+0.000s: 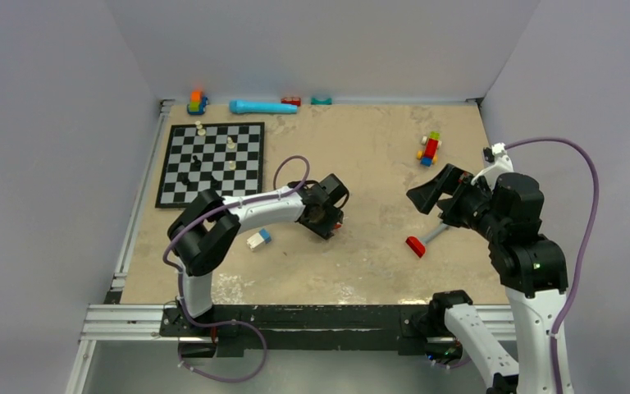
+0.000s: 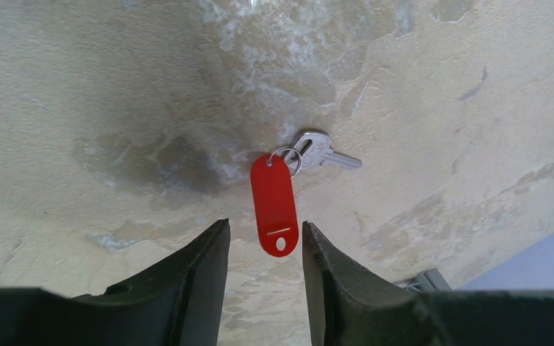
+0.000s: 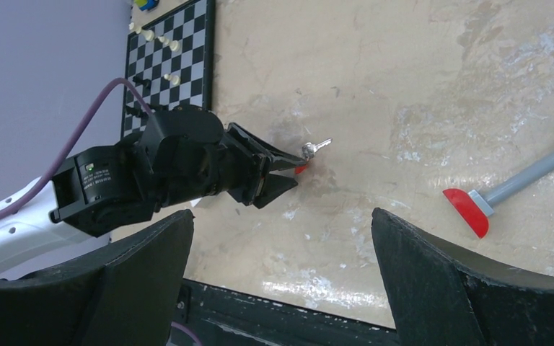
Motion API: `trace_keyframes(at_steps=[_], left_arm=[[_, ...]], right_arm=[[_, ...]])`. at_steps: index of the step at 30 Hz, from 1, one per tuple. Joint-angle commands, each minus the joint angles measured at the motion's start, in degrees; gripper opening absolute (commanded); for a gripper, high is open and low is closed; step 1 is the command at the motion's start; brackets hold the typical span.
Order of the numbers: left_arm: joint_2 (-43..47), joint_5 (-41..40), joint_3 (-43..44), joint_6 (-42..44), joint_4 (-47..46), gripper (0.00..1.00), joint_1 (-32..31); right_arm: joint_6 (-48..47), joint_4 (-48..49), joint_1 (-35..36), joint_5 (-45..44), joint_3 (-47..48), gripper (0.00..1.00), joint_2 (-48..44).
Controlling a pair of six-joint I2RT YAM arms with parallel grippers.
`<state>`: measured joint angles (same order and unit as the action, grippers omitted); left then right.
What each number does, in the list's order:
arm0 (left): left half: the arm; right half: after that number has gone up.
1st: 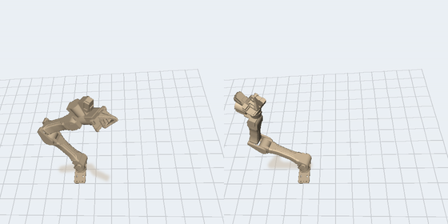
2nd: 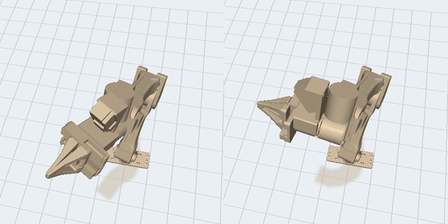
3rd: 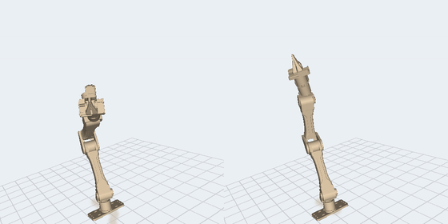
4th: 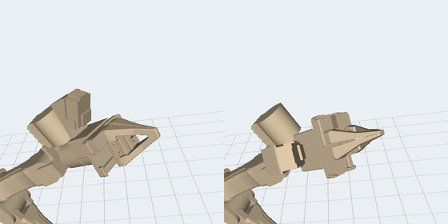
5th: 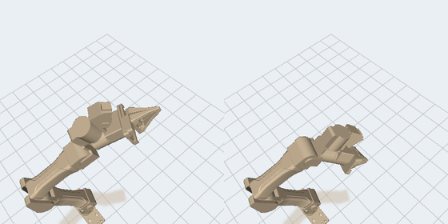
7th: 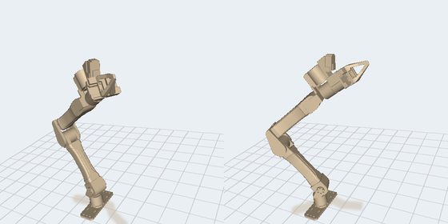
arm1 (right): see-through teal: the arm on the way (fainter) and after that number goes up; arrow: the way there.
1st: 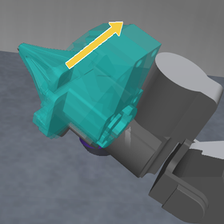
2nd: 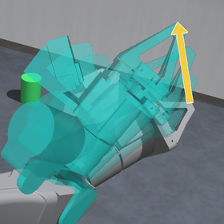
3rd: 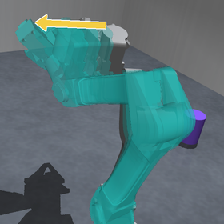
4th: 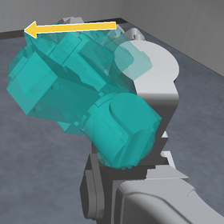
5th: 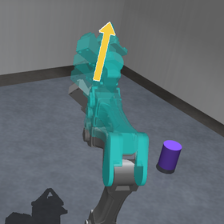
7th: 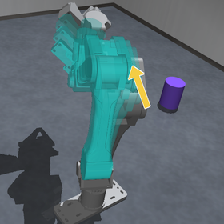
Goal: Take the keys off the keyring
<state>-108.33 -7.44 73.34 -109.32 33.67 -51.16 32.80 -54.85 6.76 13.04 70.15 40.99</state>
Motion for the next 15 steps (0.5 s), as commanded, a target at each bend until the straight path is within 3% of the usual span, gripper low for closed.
trace_keyframes(at_steps=[1,9,15], left_arm=[[0.06,0.43,3.55,1.56,4.48,0.45,-0.03],[-2.16,0.58,7.23,6.19,6.13,0.25,0.37],[-3.03,1.23,8.39,7.78,7.06,0.19,0.47]], right_arm=[[-1.07,2.16,0.18,0.62,1.50,0.98,0.32],[-1.44,2.59,0.18,1.46,1.22,0.98,0.51],[-1.59,2.71,0.18,1.92,1.19,0.98,0.49]])
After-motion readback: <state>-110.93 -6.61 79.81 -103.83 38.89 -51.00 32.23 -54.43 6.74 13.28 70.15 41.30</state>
